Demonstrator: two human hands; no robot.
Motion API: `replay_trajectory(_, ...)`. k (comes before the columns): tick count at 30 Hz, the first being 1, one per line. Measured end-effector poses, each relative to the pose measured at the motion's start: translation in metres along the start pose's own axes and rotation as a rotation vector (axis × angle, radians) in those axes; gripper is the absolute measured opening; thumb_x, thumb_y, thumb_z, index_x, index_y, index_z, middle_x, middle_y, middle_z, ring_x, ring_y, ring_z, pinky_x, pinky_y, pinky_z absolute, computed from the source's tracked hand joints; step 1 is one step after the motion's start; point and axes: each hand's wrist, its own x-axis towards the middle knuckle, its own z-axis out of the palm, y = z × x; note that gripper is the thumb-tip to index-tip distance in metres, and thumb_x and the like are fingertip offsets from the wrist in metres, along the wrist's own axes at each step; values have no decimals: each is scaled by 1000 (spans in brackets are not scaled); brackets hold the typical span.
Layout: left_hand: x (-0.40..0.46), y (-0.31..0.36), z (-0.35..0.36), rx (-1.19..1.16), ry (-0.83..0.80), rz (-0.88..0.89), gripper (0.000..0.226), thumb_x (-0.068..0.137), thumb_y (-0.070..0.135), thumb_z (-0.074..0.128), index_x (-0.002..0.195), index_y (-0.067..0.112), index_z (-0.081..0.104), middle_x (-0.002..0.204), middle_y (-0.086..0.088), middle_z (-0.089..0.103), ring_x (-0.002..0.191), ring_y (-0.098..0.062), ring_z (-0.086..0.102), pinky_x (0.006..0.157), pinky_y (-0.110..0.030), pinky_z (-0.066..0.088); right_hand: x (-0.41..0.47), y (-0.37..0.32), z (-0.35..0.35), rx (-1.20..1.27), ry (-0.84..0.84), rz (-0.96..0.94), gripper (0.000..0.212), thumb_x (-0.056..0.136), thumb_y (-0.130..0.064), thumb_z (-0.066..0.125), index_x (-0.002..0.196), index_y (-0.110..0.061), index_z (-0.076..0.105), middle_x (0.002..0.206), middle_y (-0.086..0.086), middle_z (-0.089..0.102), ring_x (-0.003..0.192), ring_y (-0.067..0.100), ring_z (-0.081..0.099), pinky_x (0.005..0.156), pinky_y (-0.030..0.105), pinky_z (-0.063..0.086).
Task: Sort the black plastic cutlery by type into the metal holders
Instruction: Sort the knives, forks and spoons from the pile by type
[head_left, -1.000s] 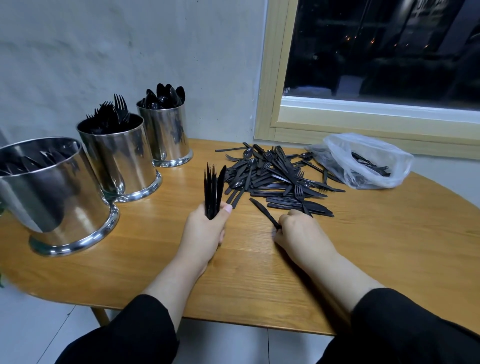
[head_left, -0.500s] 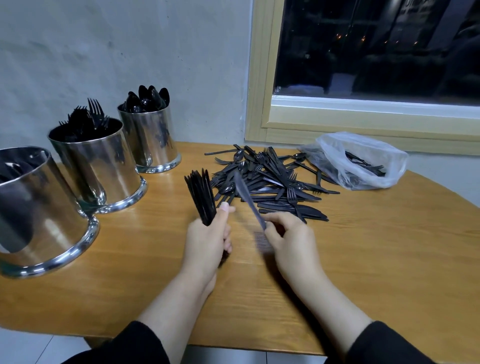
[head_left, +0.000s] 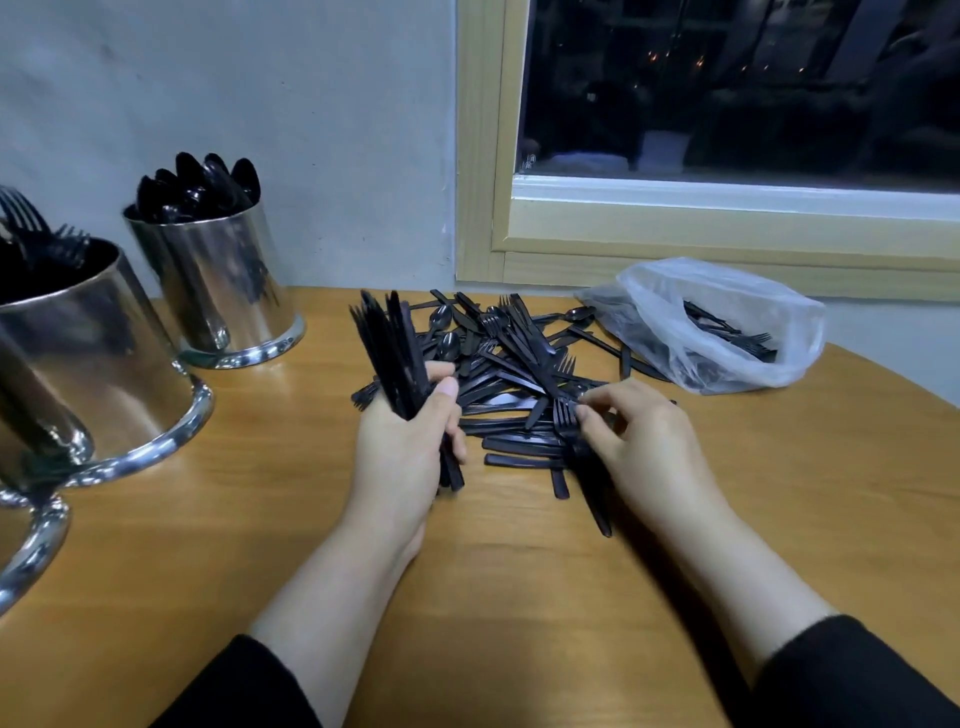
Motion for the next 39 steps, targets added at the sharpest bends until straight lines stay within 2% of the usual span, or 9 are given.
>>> replay_trajectory(7,27,-17,16,113,-34,-44,27,96,29,70,77,16,58,60,-6,43,58,-23,40,59,-41,40,30,14,13,-115,-211,33,44,90,-50,67,127,-24,66,107,-11,57,107,12,55,94,30,43)
replay_trajectory(10,26,-17,17,124,-46,-66,38,97,32,68,72,13,47,63,-12,41,58,-25,38,59,-42,37,34,13,15,-147,-240,43,40,89,-50,68,122,-27,67,108,-9,59,106,14,56,97,40,47)
replay_trajectory(17,28,-22,19,165,-24,-90,21,96,32,69,78,21,71,50,6,40,48,-16,39,57,-41,40,36,16,19,21,-203,96,9,89,-31,74,85,-26,67,87,-11,61,83,6,56,74,25,42)
replay_trajectory(23,19,-13,29,360,-94,2,34,89,59,63,78,29,76,57,-19,54,47,-33,45,54,-52,51,42,22,-9,570,150,215,8,91,-20,73,83,-18,72,74,2,67,66,5,54,60,12,43)
replay_trajectory(28,16,-7,59,435,-262,-39,26,96,45,63,82,28,77,56,7,63,53,-15,56,56,-24,44,42,29,-15,687,256,170,5,92,-19,72,88,-17,70,76,7,68,70,15,58,68,28,47)
replay_trajectory(30,14,-7,68,432,-333,-48,23,97,38,64,81,25,75,71,9,73,73,-18,66,66,-22,50,40,27,-13,686,249,145,6,92,-18,73,87,-18,70,77,13,68,71,16,58,69,28,47)
replay_trajectory(32,12,-9,69,467,-374,-41,30,98,33,64,70,25,68,66,13,70,67,-12,64,66,-12,46,39,27,-12,705,237,128,8,93,-17,71,86,-18,69,74,9,67,70,14,58,67,23,47)
replay_trajectory(36,14,-13,55,418,-303,-60,40,98,35,66,64,14,65,57,0,60,51,-15,48,57,-28,46,48,51,-23,435,195,97,11,98,-20,63,90,-26,69,78,-12,67,71,0,55,70,14,42)
replay_trajectory(39,20,-14,47,356,-225,-47,35,97,34,66,72,9,70,67,-17,62,53,-19,48,60,-36,45,53,76,-33,148,-79,52,16,94,-14,67,101,-28,70,96,-17,65,85,-8,55,77,4,34)
